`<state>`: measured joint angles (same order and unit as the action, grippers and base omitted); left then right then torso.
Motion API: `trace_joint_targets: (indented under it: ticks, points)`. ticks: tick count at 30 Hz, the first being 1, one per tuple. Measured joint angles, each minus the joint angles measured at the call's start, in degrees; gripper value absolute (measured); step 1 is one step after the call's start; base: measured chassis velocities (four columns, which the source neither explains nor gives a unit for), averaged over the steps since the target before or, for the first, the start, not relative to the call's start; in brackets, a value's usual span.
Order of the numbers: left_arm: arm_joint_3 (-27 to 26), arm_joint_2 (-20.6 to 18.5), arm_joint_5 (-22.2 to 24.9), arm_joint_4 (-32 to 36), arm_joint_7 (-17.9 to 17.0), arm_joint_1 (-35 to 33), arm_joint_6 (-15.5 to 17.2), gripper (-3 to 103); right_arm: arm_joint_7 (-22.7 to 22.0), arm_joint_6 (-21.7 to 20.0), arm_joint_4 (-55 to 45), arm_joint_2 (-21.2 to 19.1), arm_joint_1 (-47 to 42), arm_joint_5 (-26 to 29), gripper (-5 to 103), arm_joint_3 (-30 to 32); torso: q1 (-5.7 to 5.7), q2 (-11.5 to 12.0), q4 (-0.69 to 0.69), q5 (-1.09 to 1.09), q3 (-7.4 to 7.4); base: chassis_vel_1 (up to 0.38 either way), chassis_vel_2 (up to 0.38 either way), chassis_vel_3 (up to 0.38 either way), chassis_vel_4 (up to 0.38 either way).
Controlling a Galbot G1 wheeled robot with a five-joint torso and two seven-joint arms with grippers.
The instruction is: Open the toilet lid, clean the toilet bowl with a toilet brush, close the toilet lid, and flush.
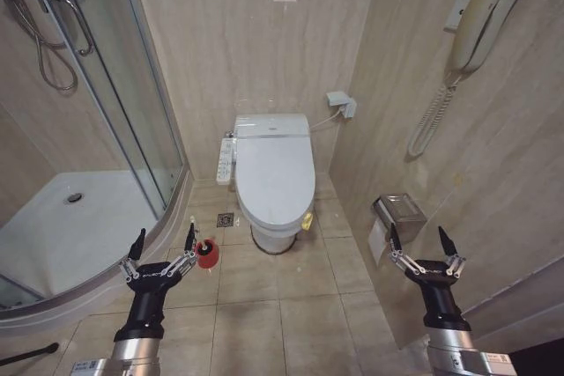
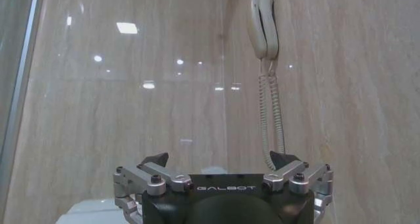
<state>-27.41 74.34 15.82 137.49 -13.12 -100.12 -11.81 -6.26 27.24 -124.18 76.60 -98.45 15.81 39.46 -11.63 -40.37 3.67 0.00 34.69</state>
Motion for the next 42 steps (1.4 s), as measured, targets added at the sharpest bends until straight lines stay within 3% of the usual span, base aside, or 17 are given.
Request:
trace_joint_targets:
  ticks: [42]
  points:
    - [0.55,0.66,-1.5,0.68,0.01,-1.29,-1.34,100,1.8,0.66,-0.57,0.6,-0.28,1.28,100,-0.55,0.01,0.0,0.01,0.0,-0.01,-0.003,0.002,0.002,-0.002]
